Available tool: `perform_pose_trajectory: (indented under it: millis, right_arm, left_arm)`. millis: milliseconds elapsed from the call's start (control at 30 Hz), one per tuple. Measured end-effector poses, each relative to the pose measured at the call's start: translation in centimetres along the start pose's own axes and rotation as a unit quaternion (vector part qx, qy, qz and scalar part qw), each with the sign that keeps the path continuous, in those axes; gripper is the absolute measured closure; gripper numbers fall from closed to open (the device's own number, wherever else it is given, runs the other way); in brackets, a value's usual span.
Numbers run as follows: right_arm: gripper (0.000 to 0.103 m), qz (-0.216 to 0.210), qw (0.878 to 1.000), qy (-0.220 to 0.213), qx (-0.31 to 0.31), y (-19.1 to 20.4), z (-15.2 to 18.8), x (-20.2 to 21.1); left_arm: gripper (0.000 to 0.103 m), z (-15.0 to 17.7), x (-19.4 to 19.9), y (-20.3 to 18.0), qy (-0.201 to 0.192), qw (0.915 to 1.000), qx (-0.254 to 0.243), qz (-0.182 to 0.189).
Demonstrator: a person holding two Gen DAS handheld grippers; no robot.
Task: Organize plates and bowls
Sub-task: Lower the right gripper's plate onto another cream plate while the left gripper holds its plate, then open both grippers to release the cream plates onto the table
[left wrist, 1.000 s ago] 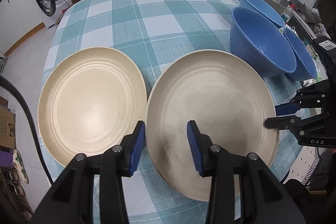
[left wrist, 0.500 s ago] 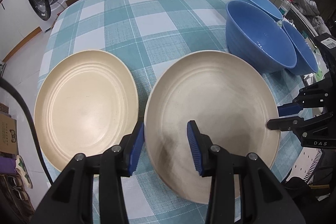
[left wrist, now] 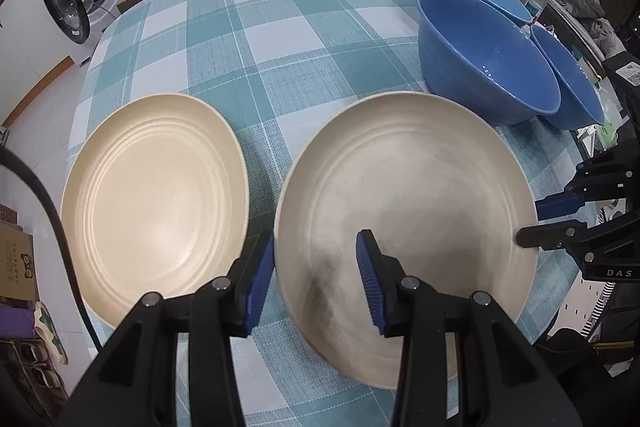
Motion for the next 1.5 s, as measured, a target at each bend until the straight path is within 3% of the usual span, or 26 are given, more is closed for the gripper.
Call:
perform_pose_trajectory:
  millis: [500, 900, 1400, 1500]
  right_arm:
    - [0.080, 0.045, 0.999, 0.013, 0.024, -0.3, 0.5, 0.3]
    - [0.077, 0.042, 0.998, 0.035, 0.023, -1.2, -0.6, -1.2]
    - [0.061, 0.043, 0.998, 0.019, 0.030, -2.4, -0.9, 0.0]
    - [0.056, 0.041, 0.999, 0.009, 0.033, -2.6, -0.7, 1.1]
  left_arm:
    - [0.064, 0.5, -1.2, -1.1, 0.020, 0.9995, -0.019, 0.011]
    - [0.063, 0.8, -0.9, -1.2, 0.018, 0.9994, -0.022, 0.018]
    - [0.060, 1.0, -0.3, -0.7, 0.001, 0.9997, -0.007, 0.025]
    - [0.053, 1.1, 0.3, -0.3, -0.010, 0.9996, 0.001, 0.025]
Point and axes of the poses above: each gripper's, at about its wrist camera, not at the fingertips, and x roughly against the way its jaws point, y to its left, z to its underside, the point moved 6 cm from there along -x, roughly the way its jaws point, and after that the axes turned 3 degrees about -x, right-handed, at the moved point
